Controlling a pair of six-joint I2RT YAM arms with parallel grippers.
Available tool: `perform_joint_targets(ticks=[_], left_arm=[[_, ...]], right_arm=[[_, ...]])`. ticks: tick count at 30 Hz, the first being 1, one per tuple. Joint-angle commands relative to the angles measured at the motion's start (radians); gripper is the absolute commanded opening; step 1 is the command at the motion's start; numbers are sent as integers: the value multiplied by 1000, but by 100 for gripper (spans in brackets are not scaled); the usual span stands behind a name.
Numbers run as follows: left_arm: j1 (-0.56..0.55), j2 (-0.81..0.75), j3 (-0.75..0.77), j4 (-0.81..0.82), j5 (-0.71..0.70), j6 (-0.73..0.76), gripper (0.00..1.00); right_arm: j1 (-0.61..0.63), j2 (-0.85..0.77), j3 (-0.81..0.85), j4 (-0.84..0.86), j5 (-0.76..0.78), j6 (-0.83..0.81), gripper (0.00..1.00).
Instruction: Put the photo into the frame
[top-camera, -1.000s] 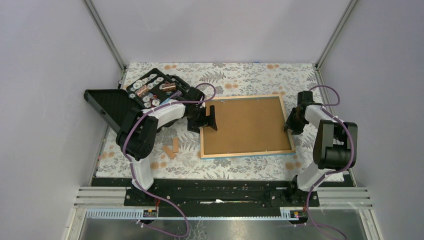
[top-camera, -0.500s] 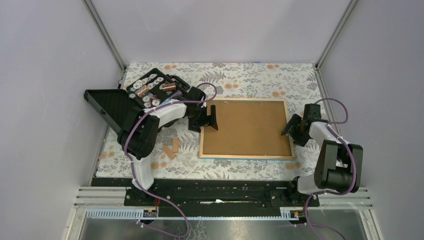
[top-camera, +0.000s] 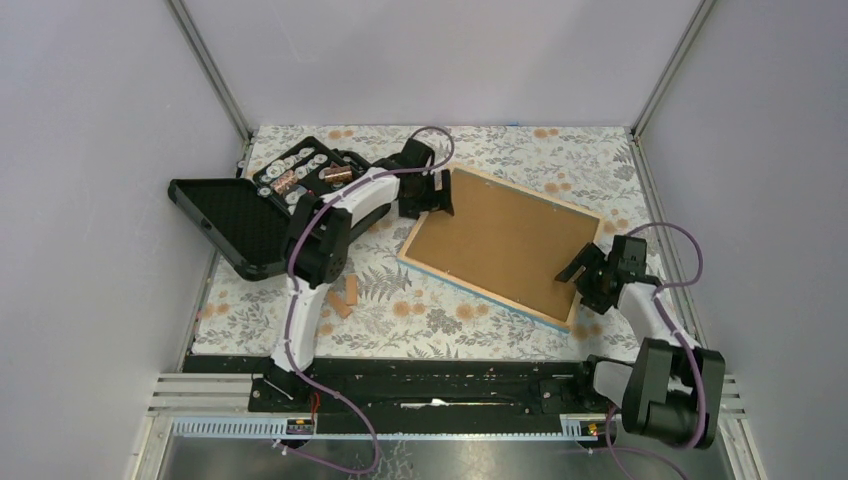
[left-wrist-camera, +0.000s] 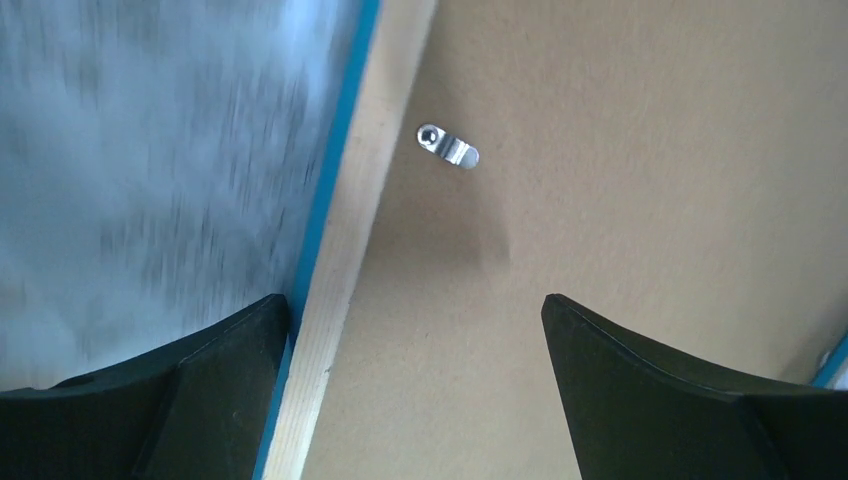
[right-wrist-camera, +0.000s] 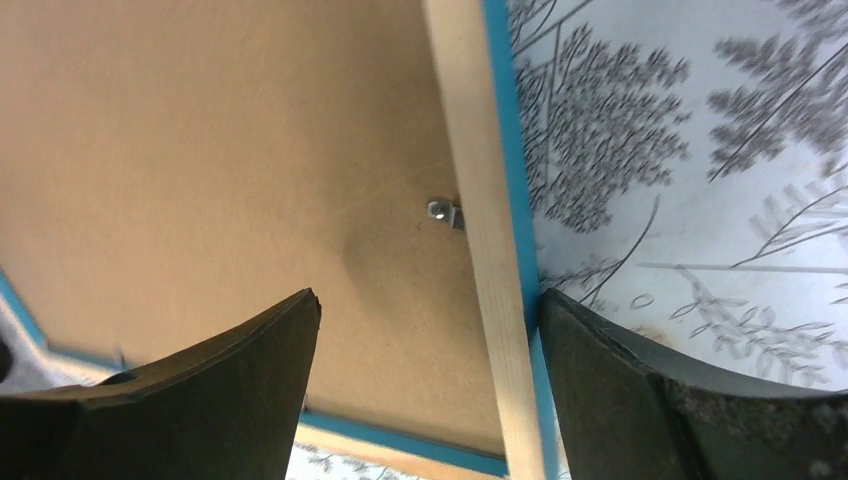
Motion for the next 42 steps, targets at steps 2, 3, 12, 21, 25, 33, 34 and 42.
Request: perform_joint_targets(ticks=[2,3,12,21,25,33,34,42], left_arm=[[-96,201,302,161,116,-21,99],[-96,222,369,119,99,-3,99],[-95,-70,315,-126,-129,65,99],[-138,-620,-343,79,-32,-64,99],[-218,-802,-617,178,-44,-114,99],[-341,-852,-885,392,-57,-243,99],[-349,-818,-886,412,-43,-246,99],[-350,-570,-767,466,-22,-225,99]], right_arm=[[129,-99,-94,20,-319,235,86],[166,-132,-104,7,-310,259,86],[205,-369,49,-243,63,202,99],[204,95,533,-197,164,15,100],[190,373,775,-222,205,-49,100],[80,813,1102,-338,125,-115,100],[69,836,1113,-351,131,-126,100],[41,864,996,-298,128,-122,100]])
